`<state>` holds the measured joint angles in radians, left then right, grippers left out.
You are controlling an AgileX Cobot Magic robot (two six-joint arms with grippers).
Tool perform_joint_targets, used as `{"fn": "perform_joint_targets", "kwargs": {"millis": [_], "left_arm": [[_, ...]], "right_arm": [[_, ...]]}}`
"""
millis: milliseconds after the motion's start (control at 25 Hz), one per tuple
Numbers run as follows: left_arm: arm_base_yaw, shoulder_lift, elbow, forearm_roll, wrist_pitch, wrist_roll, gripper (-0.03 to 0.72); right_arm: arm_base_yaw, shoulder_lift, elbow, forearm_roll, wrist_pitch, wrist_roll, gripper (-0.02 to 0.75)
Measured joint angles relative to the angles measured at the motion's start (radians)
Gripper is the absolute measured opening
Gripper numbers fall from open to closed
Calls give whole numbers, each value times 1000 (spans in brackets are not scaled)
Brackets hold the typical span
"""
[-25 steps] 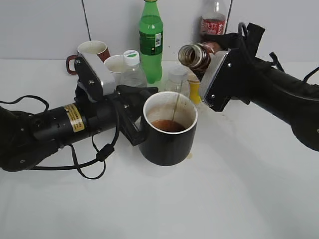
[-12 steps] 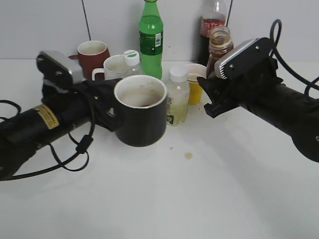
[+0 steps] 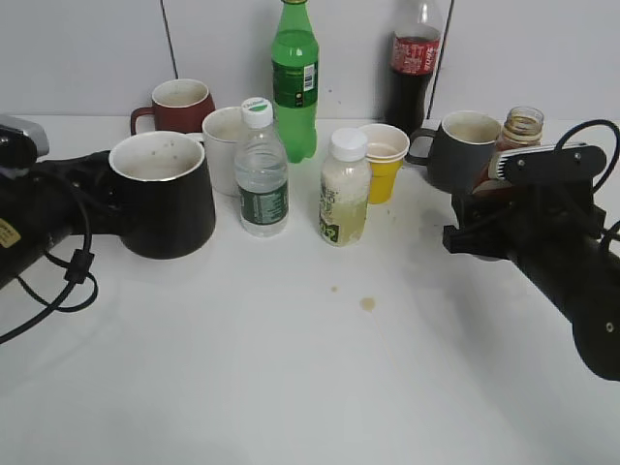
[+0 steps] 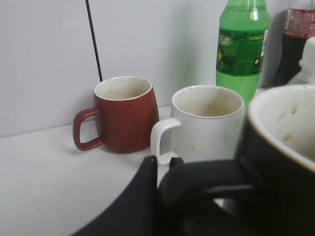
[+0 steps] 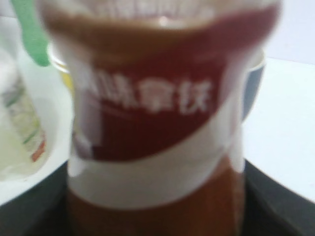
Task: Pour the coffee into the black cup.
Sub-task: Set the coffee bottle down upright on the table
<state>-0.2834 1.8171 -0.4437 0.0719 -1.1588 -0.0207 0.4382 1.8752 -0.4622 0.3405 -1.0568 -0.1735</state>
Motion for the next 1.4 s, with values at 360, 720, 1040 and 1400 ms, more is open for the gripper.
{"fn": "perform_joint_targets", "kwargs": {"millis": [360,720,1040,1400], "left_arm": [[7,188,-93,-64,0,40,41],[7,341,-211,-108,-24,35,41],[7,349,-199,-140,-38,29,200],[2,294,-89,-130,-49,21,312]], "right_arm": [[0,174,-21,24,-110,16,499],[0,181,-44,21,-119,16,499],[0,206,-62,21,-121,17,499],[0,277,-138,-35,-121,21,499]]}}
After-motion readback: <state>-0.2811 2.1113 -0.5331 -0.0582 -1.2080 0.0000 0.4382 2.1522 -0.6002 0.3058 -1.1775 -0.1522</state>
